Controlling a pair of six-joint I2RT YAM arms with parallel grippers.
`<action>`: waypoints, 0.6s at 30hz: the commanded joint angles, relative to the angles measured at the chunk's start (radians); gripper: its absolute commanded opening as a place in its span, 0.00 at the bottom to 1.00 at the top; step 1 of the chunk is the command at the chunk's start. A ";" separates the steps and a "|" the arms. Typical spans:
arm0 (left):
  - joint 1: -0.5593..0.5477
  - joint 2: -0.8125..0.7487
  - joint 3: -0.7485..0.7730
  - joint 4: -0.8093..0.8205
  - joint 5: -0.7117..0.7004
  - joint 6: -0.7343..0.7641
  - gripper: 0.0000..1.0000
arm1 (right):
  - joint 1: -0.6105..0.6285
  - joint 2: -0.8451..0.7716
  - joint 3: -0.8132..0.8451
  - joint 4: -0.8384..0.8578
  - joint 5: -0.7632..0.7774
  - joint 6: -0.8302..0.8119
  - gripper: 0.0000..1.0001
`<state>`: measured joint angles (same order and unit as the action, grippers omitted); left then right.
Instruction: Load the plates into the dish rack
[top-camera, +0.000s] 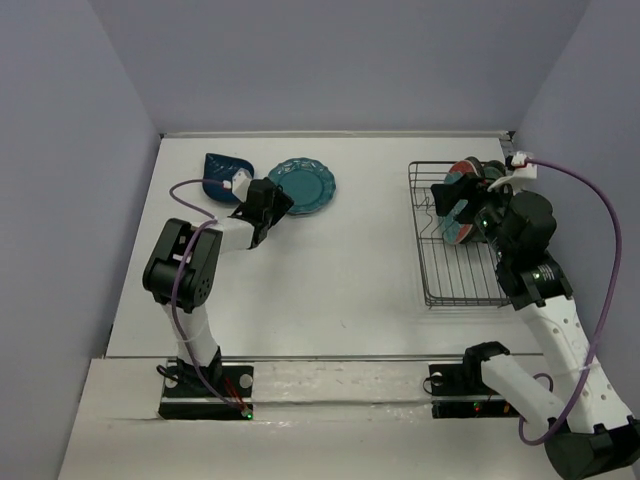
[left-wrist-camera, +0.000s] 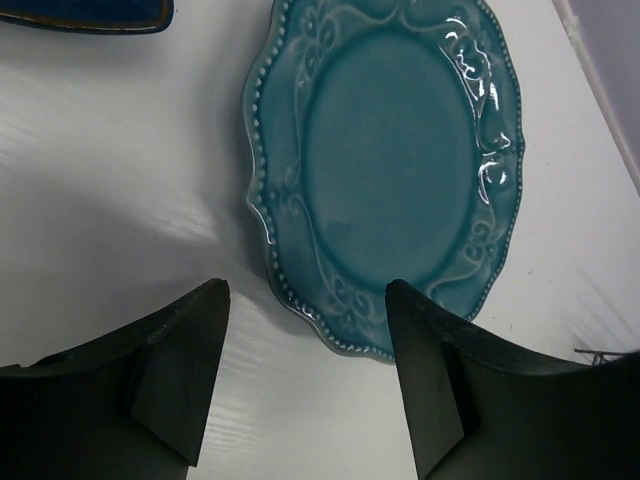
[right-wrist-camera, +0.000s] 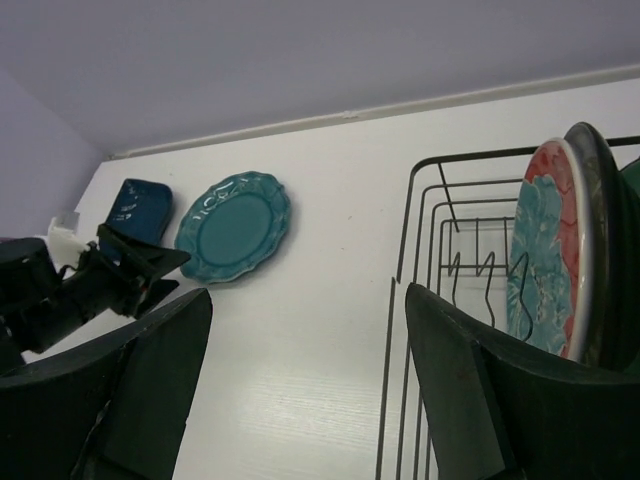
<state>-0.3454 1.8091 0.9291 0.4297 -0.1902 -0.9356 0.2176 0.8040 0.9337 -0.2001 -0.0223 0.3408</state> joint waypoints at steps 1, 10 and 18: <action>0.002 0.053 0.077 0.035 -0.018 -0.015 0.71 | 0.009 -0.017 0.004 0.099 -0.082 0.032 0.83; 0.000 0.134 0.099 0.107 -0.009 -0.055 0.53 | 0.009 -0.009 -0.019 0.131 -0.130 0.061 0.82; -0.017 0.186 0.059 0.251 -0.043 -0.121 0.43 | 0.009 -0.006 -0.036 0.140 -0.188 0.073 0.81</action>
<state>-0.3477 1.9732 1.0008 0.5453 -0.1860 -1.0210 0.2176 0.8062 0.8978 -0.1230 -0.1589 0.3988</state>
